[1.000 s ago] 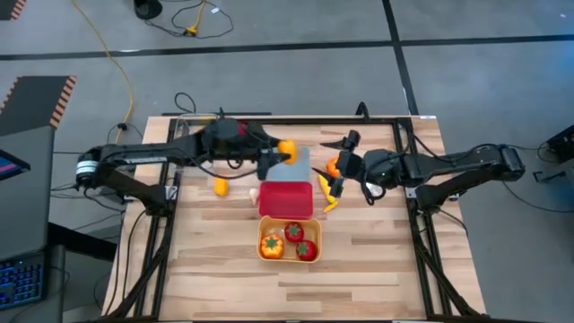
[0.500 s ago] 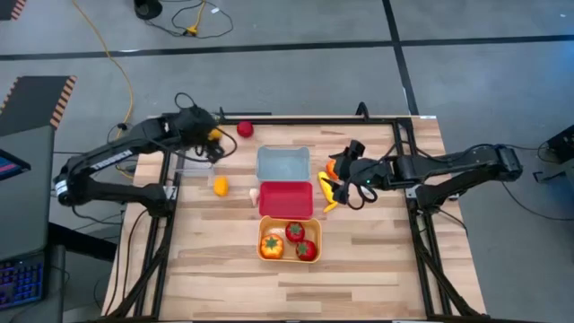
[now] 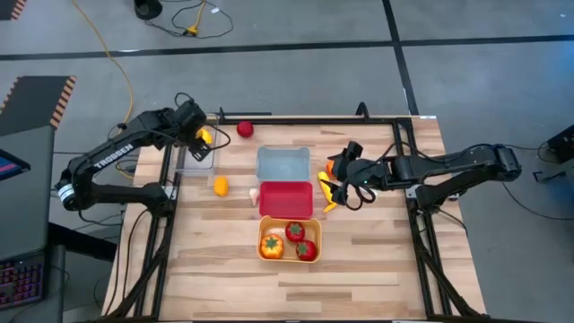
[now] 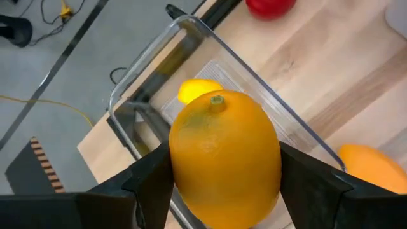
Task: Sort produce into baskets
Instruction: Put the right yellow lemon into the transparent bin, then put the yellow lemon into the transparent bin
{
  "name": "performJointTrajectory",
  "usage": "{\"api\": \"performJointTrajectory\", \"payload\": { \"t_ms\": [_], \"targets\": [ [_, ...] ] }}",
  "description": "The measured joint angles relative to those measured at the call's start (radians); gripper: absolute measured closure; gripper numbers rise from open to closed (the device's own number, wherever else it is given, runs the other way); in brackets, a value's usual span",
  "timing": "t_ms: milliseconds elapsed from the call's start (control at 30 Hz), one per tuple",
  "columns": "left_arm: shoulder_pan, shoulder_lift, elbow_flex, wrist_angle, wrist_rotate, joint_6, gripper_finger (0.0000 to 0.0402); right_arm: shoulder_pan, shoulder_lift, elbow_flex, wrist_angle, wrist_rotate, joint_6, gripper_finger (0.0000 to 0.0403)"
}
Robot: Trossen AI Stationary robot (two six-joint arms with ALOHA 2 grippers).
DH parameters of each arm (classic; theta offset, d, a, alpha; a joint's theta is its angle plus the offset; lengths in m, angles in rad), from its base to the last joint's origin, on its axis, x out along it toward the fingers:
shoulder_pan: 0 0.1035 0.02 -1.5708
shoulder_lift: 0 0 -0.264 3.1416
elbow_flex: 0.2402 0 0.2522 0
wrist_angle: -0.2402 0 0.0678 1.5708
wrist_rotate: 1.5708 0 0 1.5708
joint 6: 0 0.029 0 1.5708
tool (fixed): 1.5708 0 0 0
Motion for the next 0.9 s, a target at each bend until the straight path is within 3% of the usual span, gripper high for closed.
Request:
{"api": "performJointTrajectory", "payload": {
  "t_ms": [367, 467, 667, 900],
  "targets": [
    [0.002, 0.0, 0.0, -0.011, 0.008, 0.031, 0.009, 0.0, 0.0, 0.0, 0.0, 0.0, 0.0, 0.0037],
    [0.002, 0.0, 0.0, -0.004, 0.082, 0.087, 0.0078, 0.0, 0.0, 0.0, 0.0, 0.0, 0.0, 0.0037],
    [-0.021, 0.0, 0.0, 0.07, 0.327, 0.146, 0.0076, 0.0, 0.0, 0.0, 0.0, 0.0, 0.0, 0.0037],
    [-0.1, 0.0, 0.0, 0.06, 0.404, -0.074, 0.0075, 0.0, 0.0, 0.0, 0.0, 0.0, 0.0, 0.0037]
  ]
}}
